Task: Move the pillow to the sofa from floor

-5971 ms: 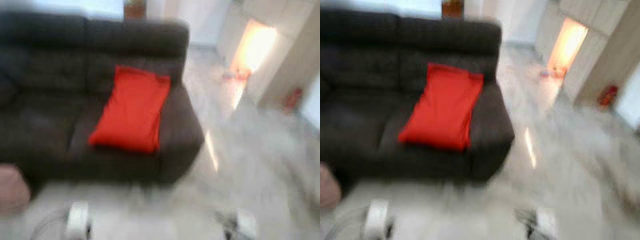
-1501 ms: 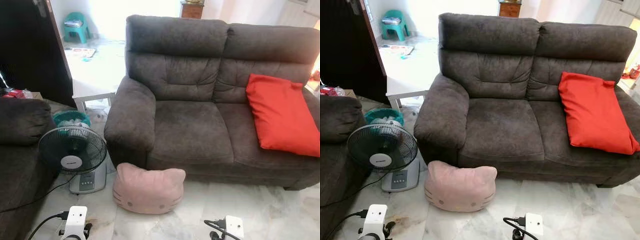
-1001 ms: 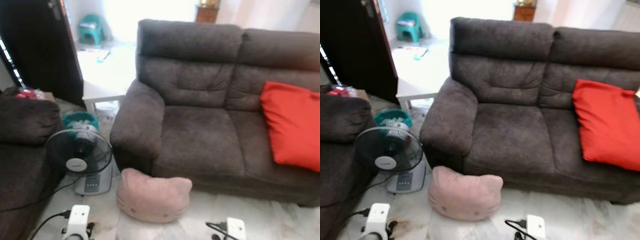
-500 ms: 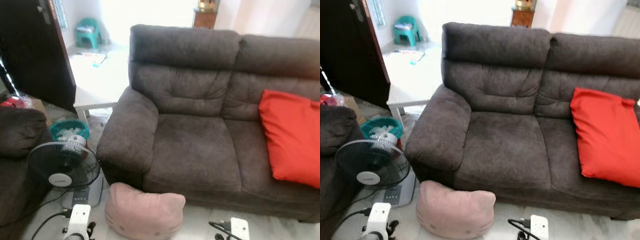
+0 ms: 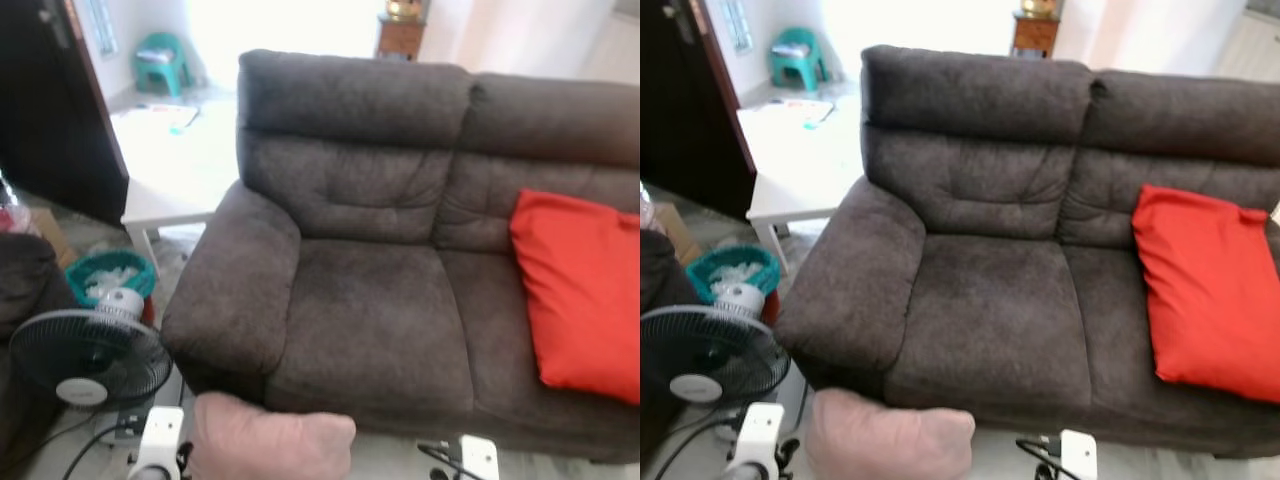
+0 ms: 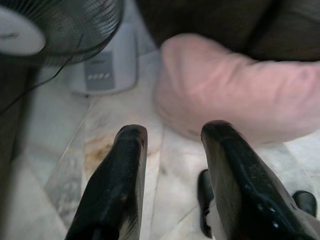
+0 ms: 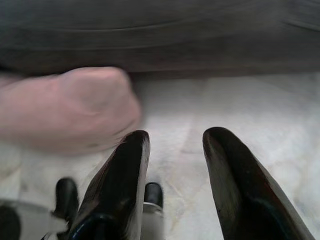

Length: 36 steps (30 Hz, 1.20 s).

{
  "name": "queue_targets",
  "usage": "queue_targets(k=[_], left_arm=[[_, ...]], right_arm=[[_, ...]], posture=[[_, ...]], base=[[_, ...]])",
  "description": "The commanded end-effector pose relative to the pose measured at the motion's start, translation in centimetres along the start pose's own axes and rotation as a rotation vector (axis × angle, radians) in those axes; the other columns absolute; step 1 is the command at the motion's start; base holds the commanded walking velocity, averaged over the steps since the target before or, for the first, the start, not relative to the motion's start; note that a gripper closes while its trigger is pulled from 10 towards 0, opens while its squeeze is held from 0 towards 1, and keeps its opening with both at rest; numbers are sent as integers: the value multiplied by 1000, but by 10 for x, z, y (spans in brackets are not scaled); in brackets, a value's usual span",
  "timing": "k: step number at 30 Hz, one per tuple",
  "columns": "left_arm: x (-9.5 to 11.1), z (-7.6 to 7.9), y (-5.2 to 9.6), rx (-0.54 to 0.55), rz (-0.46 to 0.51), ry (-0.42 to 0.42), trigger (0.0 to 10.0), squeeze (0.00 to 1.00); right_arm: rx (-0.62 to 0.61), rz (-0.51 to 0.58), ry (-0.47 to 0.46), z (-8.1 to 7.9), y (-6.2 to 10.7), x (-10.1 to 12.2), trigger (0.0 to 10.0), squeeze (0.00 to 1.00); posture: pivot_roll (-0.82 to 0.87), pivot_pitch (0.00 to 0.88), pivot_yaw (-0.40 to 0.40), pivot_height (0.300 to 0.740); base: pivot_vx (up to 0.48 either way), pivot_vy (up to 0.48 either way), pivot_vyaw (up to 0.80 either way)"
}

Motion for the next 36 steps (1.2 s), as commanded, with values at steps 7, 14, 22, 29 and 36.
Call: queue_targets(k=[7,14,22,29,36], left_arm=[[1,8,-1,-19,2,-2,10000,0],[1,8,-1,-19,10,-3,10000,0],[1,8,-1,-12,5,8,10000,0],[0,7,-1,-10,2,10,10000,0],[1,8,-1,-9,2,10,10000,0]], right_arm=[[-29,4,4,10,2,0,10000,0],[-28,2,5,10,2,-1,10000,0],[-29,2,4,10,2,-2,10000,0],[-29,2,2,10,2,-2,10000,0],[-28,5,4,10,2,-2,10000,0]], posture=[[123,0,-72,740],[123,0,-73,740],[122,0,-73,740],[124,0,-73,740],[124,2,-73,740]], base=[[0,0,0],[0,0,0],[0,0,0],[0,291,0],[0,291,0]])
Point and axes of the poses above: a point about 5 cm out from each wrist's last joint towards the gripper, its own y axis pointing back from the gripper into the wrist, its own x axis along the axis of the wrist's last joint, z = x × y, the point moved 1 cm from there along -y, pointing out of the wrist towards the gripper, and after that the axes turned 4 degrees about y, right-handed, at the moved point
